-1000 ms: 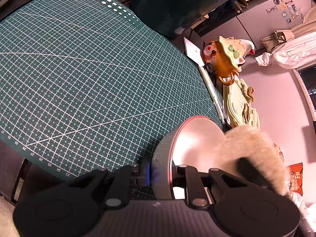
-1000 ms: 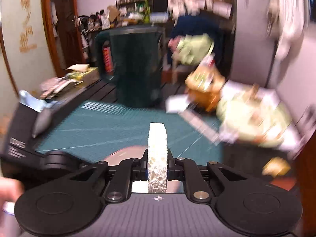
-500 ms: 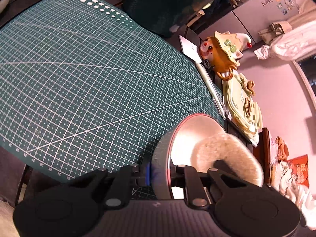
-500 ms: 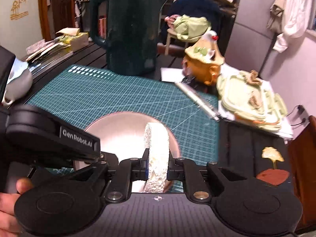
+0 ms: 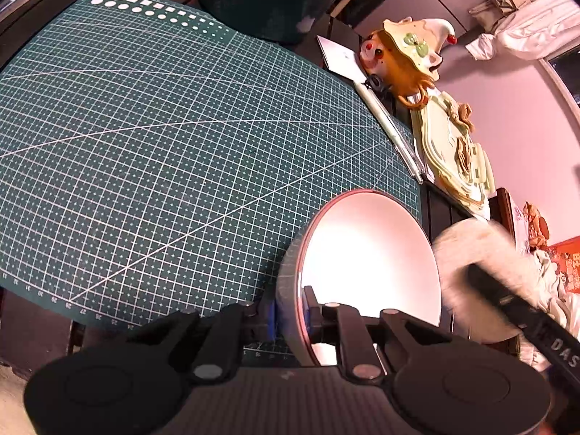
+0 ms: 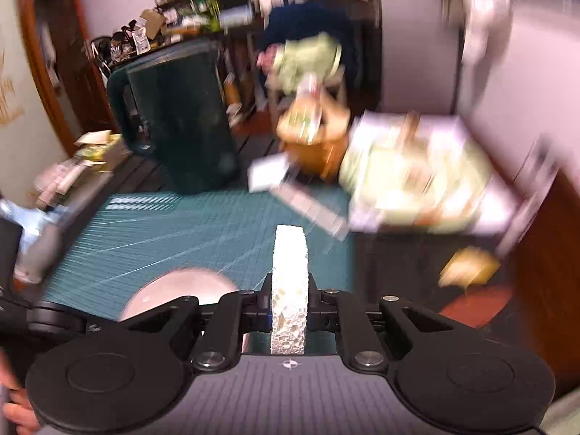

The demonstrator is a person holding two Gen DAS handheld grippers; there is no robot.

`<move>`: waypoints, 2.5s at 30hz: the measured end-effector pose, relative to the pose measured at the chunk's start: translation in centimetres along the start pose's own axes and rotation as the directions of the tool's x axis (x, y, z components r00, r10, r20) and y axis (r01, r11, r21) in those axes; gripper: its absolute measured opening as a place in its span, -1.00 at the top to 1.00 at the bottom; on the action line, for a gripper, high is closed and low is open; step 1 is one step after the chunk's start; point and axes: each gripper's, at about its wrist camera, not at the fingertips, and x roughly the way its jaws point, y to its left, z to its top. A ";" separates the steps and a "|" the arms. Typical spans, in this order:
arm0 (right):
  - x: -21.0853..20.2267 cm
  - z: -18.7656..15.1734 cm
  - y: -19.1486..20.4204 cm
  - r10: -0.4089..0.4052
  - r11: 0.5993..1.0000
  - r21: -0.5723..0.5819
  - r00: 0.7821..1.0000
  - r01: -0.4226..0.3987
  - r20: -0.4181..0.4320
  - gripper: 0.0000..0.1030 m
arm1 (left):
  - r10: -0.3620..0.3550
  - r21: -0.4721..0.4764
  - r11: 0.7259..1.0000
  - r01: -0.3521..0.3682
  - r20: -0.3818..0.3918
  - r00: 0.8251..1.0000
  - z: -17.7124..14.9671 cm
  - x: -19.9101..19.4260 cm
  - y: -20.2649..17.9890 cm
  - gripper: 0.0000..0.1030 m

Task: Clean bowl
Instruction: 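Tilt the bowl with the left gripper while the right gripper scrubs inside, then rub the sponge along the bowl wall near the left gripper with the right gripper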

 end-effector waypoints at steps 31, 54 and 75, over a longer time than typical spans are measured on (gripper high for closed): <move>0.8 -1.8 3.1 0.224 0.974 -0.005 0.972 -0.225 -0.074 0.76 | 0.189 0.036 0.981 -0.192 0.079 0.979 -5.3 -6.6 -2.4 0.57; 3.5 -3.1 7.2 -0.064 0.953 -0.297 0.998 0.055 -0.018 0.78 | 0.149 0.062 0.986 -0.155 0.084 0.985 -4.3 -5.6 -1.9 0.69; 2.6 -2.7 7.0 -0.046 0.971 -0.237 0.998 0.034 -0.045 0.77 | 0.095 -0.074 0.993 -0.091 0.053 0.994 -1.1 -4.2 2.1 0.70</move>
